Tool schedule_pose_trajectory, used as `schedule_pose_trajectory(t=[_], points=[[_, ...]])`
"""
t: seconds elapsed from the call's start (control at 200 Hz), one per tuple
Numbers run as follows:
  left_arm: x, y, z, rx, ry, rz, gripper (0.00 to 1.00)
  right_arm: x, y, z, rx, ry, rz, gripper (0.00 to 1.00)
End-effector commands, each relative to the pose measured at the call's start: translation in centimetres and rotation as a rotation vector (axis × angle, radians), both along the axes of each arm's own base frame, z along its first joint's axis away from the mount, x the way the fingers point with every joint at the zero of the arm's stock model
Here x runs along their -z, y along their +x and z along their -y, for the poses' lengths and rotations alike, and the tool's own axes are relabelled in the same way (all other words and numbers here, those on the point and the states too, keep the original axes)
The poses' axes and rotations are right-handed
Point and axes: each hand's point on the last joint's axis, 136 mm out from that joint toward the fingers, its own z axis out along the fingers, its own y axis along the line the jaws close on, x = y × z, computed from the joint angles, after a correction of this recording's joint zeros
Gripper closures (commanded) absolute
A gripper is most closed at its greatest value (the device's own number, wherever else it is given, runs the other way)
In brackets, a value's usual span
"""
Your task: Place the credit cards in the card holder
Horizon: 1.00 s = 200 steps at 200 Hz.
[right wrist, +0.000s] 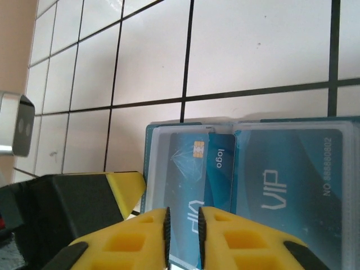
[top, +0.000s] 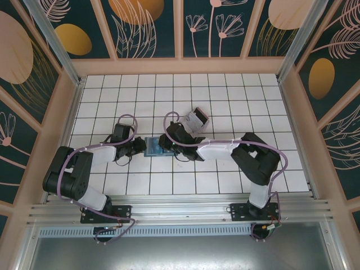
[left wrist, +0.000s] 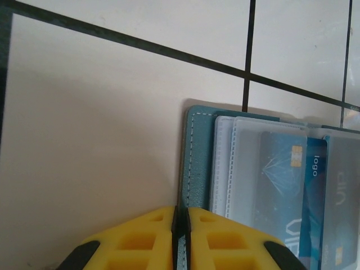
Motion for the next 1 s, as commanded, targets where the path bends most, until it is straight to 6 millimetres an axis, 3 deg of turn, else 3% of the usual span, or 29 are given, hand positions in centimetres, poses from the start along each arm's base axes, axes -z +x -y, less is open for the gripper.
schedule_pose_trajectory(t=[0.0, 0.32, 0.621, 0.816, 0.996], points=[[1.6, -2.7, 0.6, 0.041, -0.014, -0.103, 0.84, 0.6, 0.6, 0.3, -0.017, -0.049, -0.003, 0.84], [1.7, -2.9, 0.5, 0.042, -0.012, -0.107, 0.84, 3.8, 0.9, 0.6, -0.023, -0.113, -0.07, 0.87], [2.0, -3.1, 0.5, 0.04, -0.017, -0.114, 0.84, 5.3, 0.8, -0.9, -0.071, -0.123, -0.109, 0.87], [2.0, -3.0, 0.6, 0.04, -0.022, -0.111, 0.84, 5.4, 0.4, -2.6, -0.114, -0.109, -0.124, 0.87], [1.8, -2.8, 0.7, 0.045, -0.023, -0.109, 0.83, 4.1, 0.1, -3.6, -0.153, -0.037, -0.124, 0.87]])
